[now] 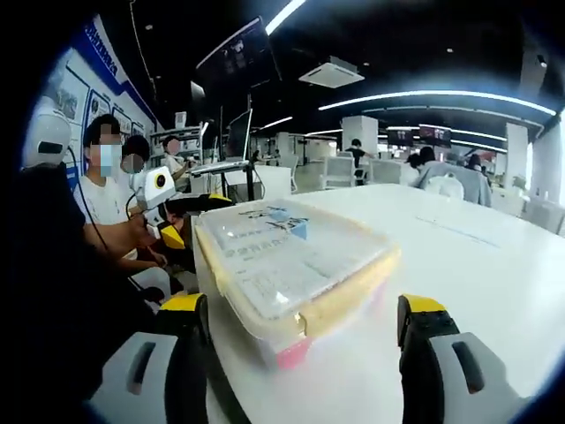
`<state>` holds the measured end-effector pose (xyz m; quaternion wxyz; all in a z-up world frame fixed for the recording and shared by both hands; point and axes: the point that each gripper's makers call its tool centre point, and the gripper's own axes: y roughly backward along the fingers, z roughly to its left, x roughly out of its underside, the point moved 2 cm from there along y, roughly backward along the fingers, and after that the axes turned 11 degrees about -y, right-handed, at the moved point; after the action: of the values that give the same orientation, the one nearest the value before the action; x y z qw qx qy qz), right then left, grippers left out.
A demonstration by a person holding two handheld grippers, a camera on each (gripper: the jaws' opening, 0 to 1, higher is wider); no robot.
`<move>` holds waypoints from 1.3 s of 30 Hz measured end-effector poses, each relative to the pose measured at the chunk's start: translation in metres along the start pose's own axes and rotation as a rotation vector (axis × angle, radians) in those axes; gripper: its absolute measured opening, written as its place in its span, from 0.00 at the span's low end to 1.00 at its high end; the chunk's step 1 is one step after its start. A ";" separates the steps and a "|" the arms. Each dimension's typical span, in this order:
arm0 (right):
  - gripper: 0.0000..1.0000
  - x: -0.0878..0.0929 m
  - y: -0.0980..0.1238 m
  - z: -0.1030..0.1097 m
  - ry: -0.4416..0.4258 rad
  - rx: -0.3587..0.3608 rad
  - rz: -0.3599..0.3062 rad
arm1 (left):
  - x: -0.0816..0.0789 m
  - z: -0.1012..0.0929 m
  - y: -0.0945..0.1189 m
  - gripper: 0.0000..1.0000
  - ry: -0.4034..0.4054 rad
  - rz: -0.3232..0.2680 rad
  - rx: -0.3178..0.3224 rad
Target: Arrange the small medicine boxes into an aligned row inside the storage area until every box is upright, visible, and separated from the surrounding clutter.
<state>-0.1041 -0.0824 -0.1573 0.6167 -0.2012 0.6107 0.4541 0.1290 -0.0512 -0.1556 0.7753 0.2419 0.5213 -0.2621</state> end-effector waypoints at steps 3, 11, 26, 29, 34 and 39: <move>0.86 0.003 -0.003 0.002 -0.002 0.001 -0.012 | 0.010 -0.002 -0.003 0.85 0.025 0.031 0.010; 0.79 0.011 -0.015 0.008 -0.032 -0.030 0.027 | 0.014 -0.004 -0.012 0.76 0.018 0.078 0.012; 0.77 0.016 -0.031 0.008 -0.042 0.036 0.031 | 0.009 -0.016 -0.038 0.72 0.056 0.056 0.049; 0.77 0.016 -0.031 0.009 -0.044 0.039 0.024 | 0.009 -0.015 -0.038 0.72 0.105 0.039 0.055; 0.76 0.016 -0.032 0.011 -0.055 0.048 0.017 | 0.010 -0.013 -0.039 0.70 0.119 0.035 0.053; 0.74 0.013 -0.038 0.009 -0.065 0.080 0.003 | 0.012 -0.005 -0.040 0.64 0.133 0.071 0.036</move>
<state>-0.0699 -0.0902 -0.1790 0.6431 -0.1604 0.6082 0.4367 0.1027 -0.0799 -0.1723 0.7434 0.2907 0.5578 -0.2273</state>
